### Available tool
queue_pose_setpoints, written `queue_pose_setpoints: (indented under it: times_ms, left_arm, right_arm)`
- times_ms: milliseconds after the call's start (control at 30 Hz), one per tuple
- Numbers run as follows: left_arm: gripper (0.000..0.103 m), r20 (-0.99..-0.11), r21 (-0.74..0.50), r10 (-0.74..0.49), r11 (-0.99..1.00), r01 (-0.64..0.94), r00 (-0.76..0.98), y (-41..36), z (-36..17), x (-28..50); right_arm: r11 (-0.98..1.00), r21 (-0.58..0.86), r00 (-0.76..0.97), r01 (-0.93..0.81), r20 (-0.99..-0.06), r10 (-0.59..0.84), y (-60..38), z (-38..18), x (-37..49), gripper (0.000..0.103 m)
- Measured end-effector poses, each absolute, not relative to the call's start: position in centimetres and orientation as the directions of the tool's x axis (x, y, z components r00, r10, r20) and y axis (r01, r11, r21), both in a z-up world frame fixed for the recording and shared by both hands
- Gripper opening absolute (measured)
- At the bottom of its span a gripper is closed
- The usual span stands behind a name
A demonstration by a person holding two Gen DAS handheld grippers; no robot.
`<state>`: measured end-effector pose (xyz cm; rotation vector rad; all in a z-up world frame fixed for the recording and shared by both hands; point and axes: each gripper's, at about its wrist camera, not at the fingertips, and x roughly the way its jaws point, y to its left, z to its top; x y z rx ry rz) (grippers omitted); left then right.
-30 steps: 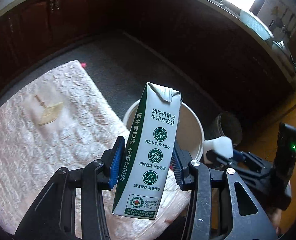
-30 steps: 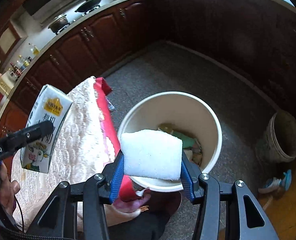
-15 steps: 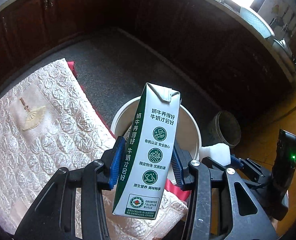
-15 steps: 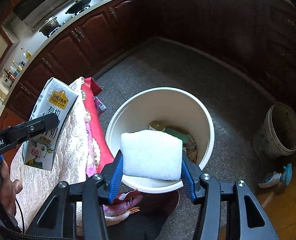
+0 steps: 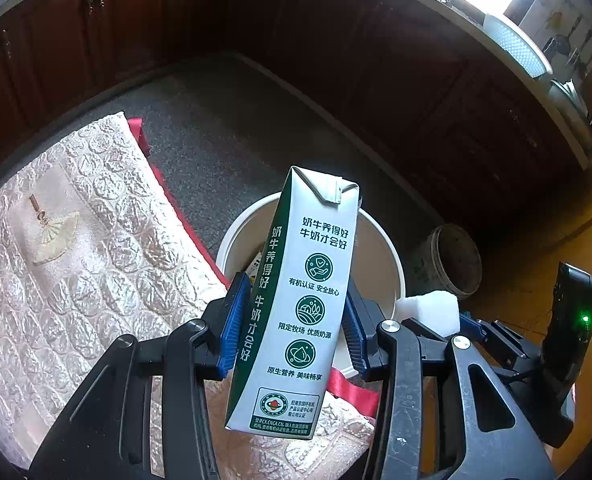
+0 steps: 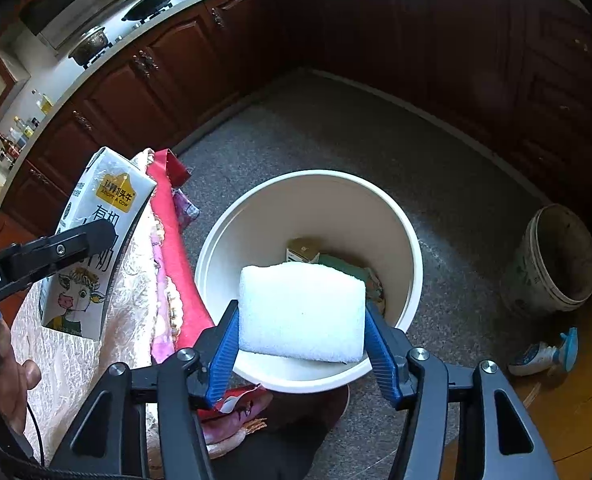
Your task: Collect trash
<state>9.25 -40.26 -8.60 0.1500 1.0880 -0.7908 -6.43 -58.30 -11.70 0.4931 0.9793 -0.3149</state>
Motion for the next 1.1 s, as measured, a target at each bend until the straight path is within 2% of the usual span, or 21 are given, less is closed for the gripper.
queue_pose_setpoints:
  times_ms: [167, 233, 300, 600, 767, 1100]
  left_arm:
    - [0.042, -0.837, -0.259, -0.499, 0.723, 0.64, 0.225, -40.5, -8.6, 9.2]
    - [0.043, -0.839, -0.261, -0.496, 0.729, 0.633, 0.224, -40.4, -8.8, 9.2]
    - [0.044, -0.842, -0.267, -0.495, 0.73, 0.629, 0.216, -40.4, -9.0, 9.4]
    - [0.07, -0.833, -0.288, -0.511, 0.729, 0.621, 0.212, -39.6, -9.3, 9.4]
    - [0.07, -0.831, -0.266, -0.503, 0.735, 0.624, 0.238, -38.7, -9.0, 8.6]
    - [0.071, -0.77, -0.118, -0.467, 0.774, 0.623, 0.434, -34.5, -5.4, 5.3]
  right_arm:
    - [0.843, 0.246, 0.517, 0.478, -0.855, -0.043, -58.5, -11.9, -6.2, 0.059]
    - [0.842, 0.236, 0.514, 0.485, -0.856, -0.056, -58.5, -11.9, -6.1, 0.07]
    - [0.839, 0.233, 0.514, 0.492, -0.855, -0.065, -58.6, -11.8, -6.2, 0.071]
    - [0.823, 0.256, 0.508, 0.508, -0.86, -0.046, -58.8, -12.2, -6.6, 0.071]
    - [0.827, 0.254, 0.512, 0.501, -0.858, -0.047, -58.1, -12.2, -6.8, 0.071]
    - [0.848, 0.22, 0.561, 0.482, -0.821, -0.105, -55.4, -9.5, -8.3, 0.071]
